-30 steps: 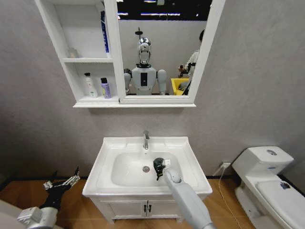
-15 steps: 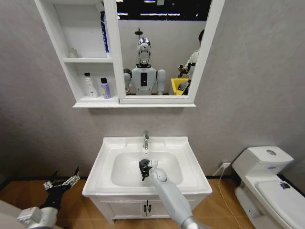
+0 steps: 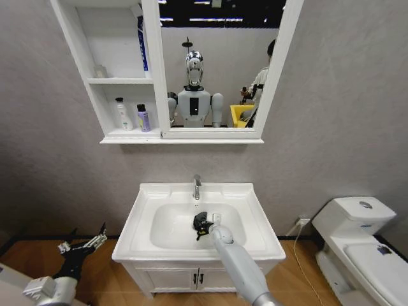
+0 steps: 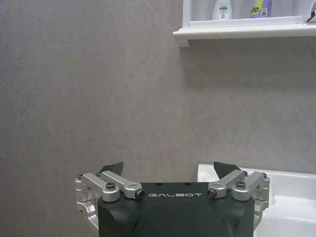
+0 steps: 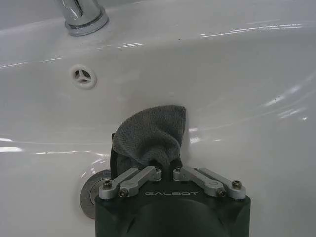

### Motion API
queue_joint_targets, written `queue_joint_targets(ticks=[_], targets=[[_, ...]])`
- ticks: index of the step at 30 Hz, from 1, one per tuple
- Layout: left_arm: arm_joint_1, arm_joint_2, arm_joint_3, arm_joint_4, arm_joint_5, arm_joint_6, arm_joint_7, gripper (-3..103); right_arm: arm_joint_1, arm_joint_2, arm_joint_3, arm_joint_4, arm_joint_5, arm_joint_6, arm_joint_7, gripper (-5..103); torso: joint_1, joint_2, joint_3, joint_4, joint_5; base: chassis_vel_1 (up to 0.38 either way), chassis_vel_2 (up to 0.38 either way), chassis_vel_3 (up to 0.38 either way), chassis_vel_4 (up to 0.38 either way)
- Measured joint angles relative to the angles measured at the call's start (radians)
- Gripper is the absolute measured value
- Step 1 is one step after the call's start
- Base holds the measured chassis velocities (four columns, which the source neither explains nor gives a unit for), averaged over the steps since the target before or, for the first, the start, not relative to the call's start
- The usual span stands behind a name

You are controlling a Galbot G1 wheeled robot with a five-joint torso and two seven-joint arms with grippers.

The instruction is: Move facial cleanser and shampoo from washbasin to cabinet, then wipe washbasin with towel.

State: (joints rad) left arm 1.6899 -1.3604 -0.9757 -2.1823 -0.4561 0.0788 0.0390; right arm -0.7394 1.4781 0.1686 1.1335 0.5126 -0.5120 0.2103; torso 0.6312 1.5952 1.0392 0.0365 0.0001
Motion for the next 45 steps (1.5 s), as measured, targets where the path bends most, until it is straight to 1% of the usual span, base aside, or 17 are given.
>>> queue_joint_targets(ticks=[4, 6, 11, 14, 16, 18, 21, 23, 25, 30, 32, 34, 35, 37, 38, 39, 45], targets=[[0.0, 0.0, 0.0, 0.0, 0.0, 0.0, 0.0, 100, 0.016, 0.009, -0.007, -0.019, 0.0, -0.001, 0.0, 5, 0.0, 0.0, 0.0, -0.0005, -0.0004, 0.0, 0.0, 0.0, 0.0], [0.0, 0.0, 0.0, 0.0, 0.0, 0.0, 0.0, 100, 0.033, 0.037, -0.019, -0.05, -0.003, 0.0, -0.008, 5, 0.0, 0.0, 0.0, -0.0006, -0.0004, 0.0, 0.0, 0.0, 0.0], [0.0, 0.0, 0.0, 0.0, 0.0, 0.0, 0.0, 100, 0.045, 0.072, -0.04, -0.07, -0.003, 0.0, -0.015, 5, 0.0, 0.0, 0.0, -0.0003, -0.0002, 0.0, 0.0, 0.0, 0.0], [0.0, 0.0, 0.0, 0.0, 0.0, 0.0, 0.0, 100, 0.049, 0.106, -0.071, -0.071, 0.009, -0.002, -0.019, 5, 0.0, 0.0, 0.0, 0.0, -0.0002, 0.0, 0.0, 0.0, 0.0], [0.0, 0.0, 0.0, 0.0, 0.0, 0.0, 0.0, 100, 0.049, 0.113, -0.073, -0.071, 0.013, -0.003, -0.019, 5, 0.0, 0.0, 0.0, 0.0002, -0.0001, 0.0, 0.0, 0.0, 0.0], [0.0, 0.0, 0.0, 0.0, 0.0, 0.0, 0.0, 100, 0.049, 0.114, -0.071, -0.071, 0.018, -0.004, -0.018, 5, 0.0, 0.0, 0.0, 0.0003, -0.0001, 0.0, 0.0, 0.0, 0.0], [0.0, 0.0, 0.0, 0.0, 0.0, 0.0, 0.0, 100, 0.039, 0.086, -0.049, -0.065, 0.021, -0.005, -0.013, 5, 0.0, 0.0, 0.0, 0.0004, 0.0, 0.0, 0.0, 0.0, 0.0], [0.0, 0.0, 0.0, 0.0, 0.0, 0.0, 0.0, 100, 0.036, 0.079, -0.044, -0.06, 0.022, -0.006, -0.008, 5, 0.0, 0.0, 0.0, 0.0004, 0.0001, 0.0, 0.0, 0.0, 0.0], [0.0, 0.0, 0.0, 0.0, 0.0, 0.0, 0.001, 100, 0.016, 0.041, -0.021, -0.023, 0.026, -0.01, 0.012, 5, 0.0, 0.0, 0.0, 0.0004, 0.0004, 0.0, 0.0, 0.0, 0.0], [0.0, 0.0, 0.0, 0.0, 0.0, 0.0, 0.0, 100, -0.002, 0.006, -0.005, 0.011, 0.04, -0.015, 0.028, 5, 0.0, 0.0, 0.0, -0.0001, -0.0001, 0.0, 0.0, 0.0, 0.0], [0.0, 0.0, 0.0, 0.0, 0.0, 0.0, 0.0, 100, 0.0, 0.009, -0.007, 0.008, 0.04, -0.015, 0.029, 5, 0.0, 0.0, 0.0, -0.0002, -0.0002, 0.0, 0.0, 0.0, 0.0], [0.0, 0.0, 0.0, 0.0, 0.0, 0.0, 0.0, 100, 0.019, 0.036, -0.017, -0.025, 0.033, -0.008, 0.02, 5, 0.0, 0.0, 0.0, -0.0004, -0.0003, 0.0, 0.0, 0.0, 0.0], [0.0, 0.0, 0.0, 0.0, 0.0, 0.0, 0.0, 100, 0.019, 0.036, -0.017, -0.025, 0.033, -0.008, 0.02, 5, 0.0, 0.0, 0.0, -0.0004, -0.0003, 0.0, 0.0, 0.0, 0.0], [0.0, 0.0, 0.0, 0.0, 0.0, 0.0, 0.0, 100, 0.039, 0.069, -0.032, -0.057, 0.034, -0.003, 0.001, 5, 0.0, 0.0, 0.0, -0.0003, -0.0002, 0.0, 0.0, 0.0, 0.0], [0.0, 0.0, 0.0, 0.0, 0.0, 0.0, 0.0, 100, 0.039, 0.069, -0.032, -0.057, 0.034, -0.003, 0.001, 5, 0.0, 0.0, 0.0, -0.0003, -0.0002, 0.0, 0.0, 0.0, 0.0], [0.0, 0.0, 0.0, 0.0, 0.0, 0.0, 0.0, 100, 0.053, 0.09, -0.046, -0.071, 0.054, -0.002, -0.011, 5, 0.0, 0.0, 0.0, 0.0002, -0.0001, 0.0, 0.0, 0.0, 0.0], [0.0, 0.0, 0.0, 0.0, 0.0, 0.0, 0.0, 100, 0.076, 0.105, -0.067, -0.074, 0.094, -0.002, -0.023, 5, 0.0, 0.0, 0.0, 0.0004, -0.0001, 0.0, 0.0, 0.0, 0.0]])
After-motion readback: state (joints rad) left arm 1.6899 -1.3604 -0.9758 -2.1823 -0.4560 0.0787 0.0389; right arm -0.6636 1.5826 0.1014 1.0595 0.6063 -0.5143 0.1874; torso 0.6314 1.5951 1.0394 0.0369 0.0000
